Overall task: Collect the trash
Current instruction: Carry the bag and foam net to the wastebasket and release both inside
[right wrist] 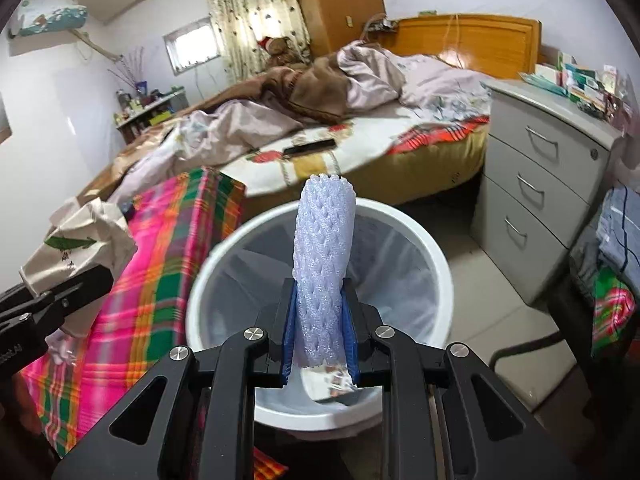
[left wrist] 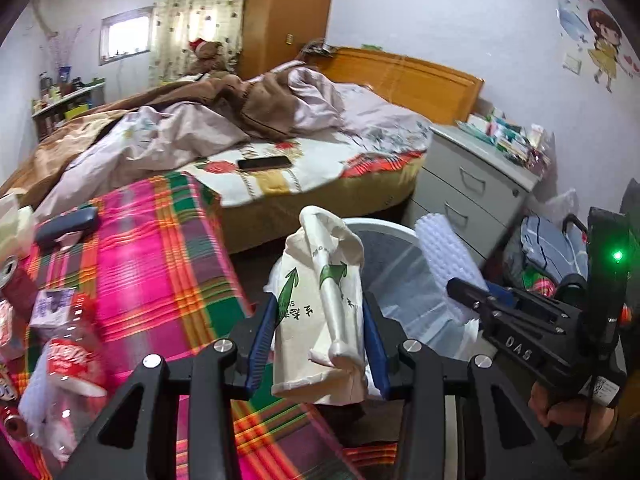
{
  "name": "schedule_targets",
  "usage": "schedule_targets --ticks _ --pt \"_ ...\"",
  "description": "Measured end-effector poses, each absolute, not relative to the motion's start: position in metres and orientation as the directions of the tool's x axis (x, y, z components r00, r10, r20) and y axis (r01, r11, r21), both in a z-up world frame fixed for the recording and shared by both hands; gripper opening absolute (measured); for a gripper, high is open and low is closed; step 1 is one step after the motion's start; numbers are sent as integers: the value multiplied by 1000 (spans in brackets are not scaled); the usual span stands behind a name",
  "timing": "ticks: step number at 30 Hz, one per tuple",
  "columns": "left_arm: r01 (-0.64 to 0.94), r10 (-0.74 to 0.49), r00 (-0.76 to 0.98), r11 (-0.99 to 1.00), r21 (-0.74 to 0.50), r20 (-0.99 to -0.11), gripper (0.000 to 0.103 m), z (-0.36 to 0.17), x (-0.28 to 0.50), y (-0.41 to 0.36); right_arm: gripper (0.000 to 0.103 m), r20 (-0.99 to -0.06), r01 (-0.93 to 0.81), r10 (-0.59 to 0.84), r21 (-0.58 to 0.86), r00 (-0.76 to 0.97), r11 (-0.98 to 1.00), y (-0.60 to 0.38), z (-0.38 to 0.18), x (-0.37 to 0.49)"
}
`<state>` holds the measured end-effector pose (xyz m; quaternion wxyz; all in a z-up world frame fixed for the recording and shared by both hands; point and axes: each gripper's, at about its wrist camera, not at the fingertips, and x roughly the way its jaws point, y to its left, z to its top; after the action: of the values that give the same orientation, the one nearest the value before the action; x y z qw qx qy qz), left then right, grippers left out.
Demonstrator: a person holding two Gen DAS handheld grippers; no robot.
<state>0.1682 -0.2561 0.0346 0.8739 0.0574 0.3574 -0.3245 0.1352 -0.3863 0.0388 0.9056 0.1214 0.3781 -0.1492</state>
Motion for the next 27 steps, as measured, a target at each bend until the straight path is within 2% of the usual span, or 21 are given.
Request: schedule_targets --ticks 7,15,17,18,20,27 --pt "634 -526 480 761 -137 -702 44 15 174 -289 21 -771 375 -174 89 612 923 -399 21 135" --pt "636 -526 461 758 -147 -715 53 6 177 -294 23 -783 392 -177 91 596 916 -406 19 132" --pt "623 -525 462 766 -160 -715 68 6 179 -293 30 -783 387 -171 94 597 917 -406 19 133" --pt "620 -529 461 766 -167 -712 68 6 179 -291 34 -783 385 -172 92 598 919 -405 18 134" --pt "617 -529 468 769 -167 -708 68 8 179 -288 58 -781 380 -169 93 602 920 -404 18 134" --pt "605 -525 476 778 -170 -706 69 9 179 -278 60 -773 383 -175 94 610 919 -401 22 134"
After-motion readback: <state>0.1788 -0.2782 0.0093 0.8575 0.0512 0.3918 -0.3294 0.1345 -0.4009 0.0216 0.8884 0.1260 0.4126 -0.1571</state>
